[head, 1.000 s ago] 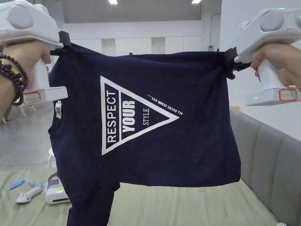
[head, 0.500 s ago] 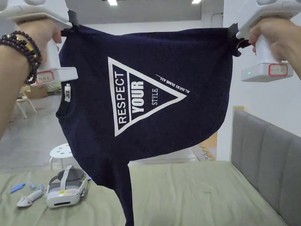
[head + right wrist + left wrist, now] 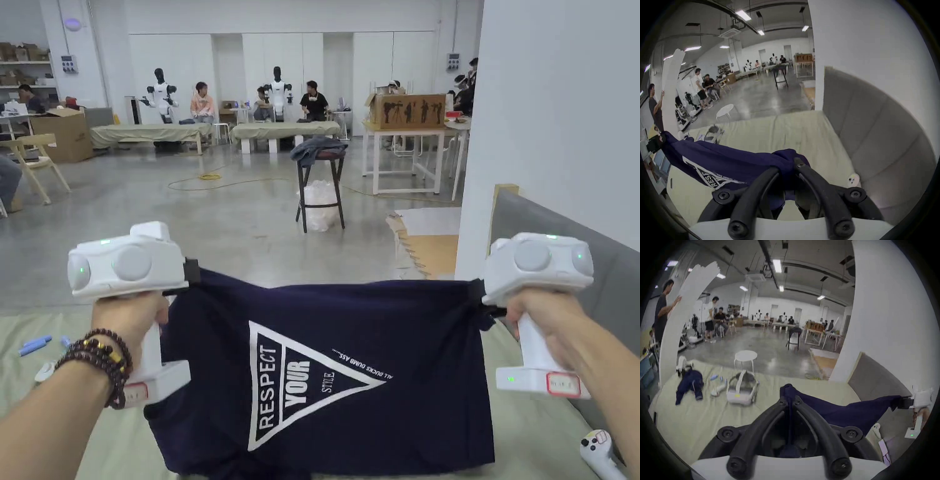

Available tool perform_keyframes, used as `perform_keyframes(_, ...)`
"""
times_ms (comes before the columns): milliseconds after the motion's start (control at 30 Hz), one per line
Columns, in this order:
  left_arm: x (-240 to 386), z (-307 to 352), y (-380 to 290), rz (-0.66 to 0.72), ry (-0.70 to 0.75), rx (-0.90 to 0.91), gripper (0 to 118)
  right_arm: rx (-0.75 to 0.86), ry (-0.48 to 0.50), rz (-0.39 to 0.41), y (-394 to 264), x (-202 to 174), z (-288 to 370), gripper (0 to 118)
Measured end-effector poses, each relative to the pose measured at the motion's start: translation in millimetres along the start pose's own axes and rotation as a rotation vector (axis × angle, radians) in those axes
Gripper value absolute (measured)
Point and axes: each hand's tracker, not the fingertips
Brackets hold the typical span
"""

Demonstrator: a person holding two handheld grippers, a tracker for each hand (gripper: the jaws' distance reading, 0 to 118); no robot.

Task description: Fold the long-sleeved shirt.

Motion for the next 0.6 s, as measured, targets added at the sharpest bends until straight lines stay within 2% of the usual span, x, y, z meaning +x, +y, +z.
perform_keyframes(67, -5.9, 15.8, -15.8, -0.022, -0.012, 0.003, 6, 0.007, 0.025, 0.059, -16.4, 3.7, 9.4, 8)
perform_keyframes(167, -13.0, 60.4, -47.0, -0.034, -0.048, 0.045, 6, 0.05, 0.051, 0.093, -48.7, 11.8, 40.4, 8)
perform_keyframes(333, -26.9, 146.8, -135.2, -0.04, -0.053, 0.012, 6, 0.053, 0.092, 0.129, -153.5, 30.2, 102.7, 8)
perform_keyframes(400, -29.7, 181.0, -183.7, -0.069, -0.028, -0.044, 6, 0.012, 0.105, 0.164, -211.4, 35.8, 127.2, 8)
perform_keyframes(533, -39.3, 241.3, -289.9, -0.054, -0.008, -0.188, 6, -0.156, 0.11, 0.14, -325.3, 55.1, 145.4, 8)
perform_keyframes(600, -43.5, 258.8, -337.8, -0.044, 0.004, -0.296, 6, -0.255, 0.09, 0.16, -372.1, 60.5, 147.2, 8)
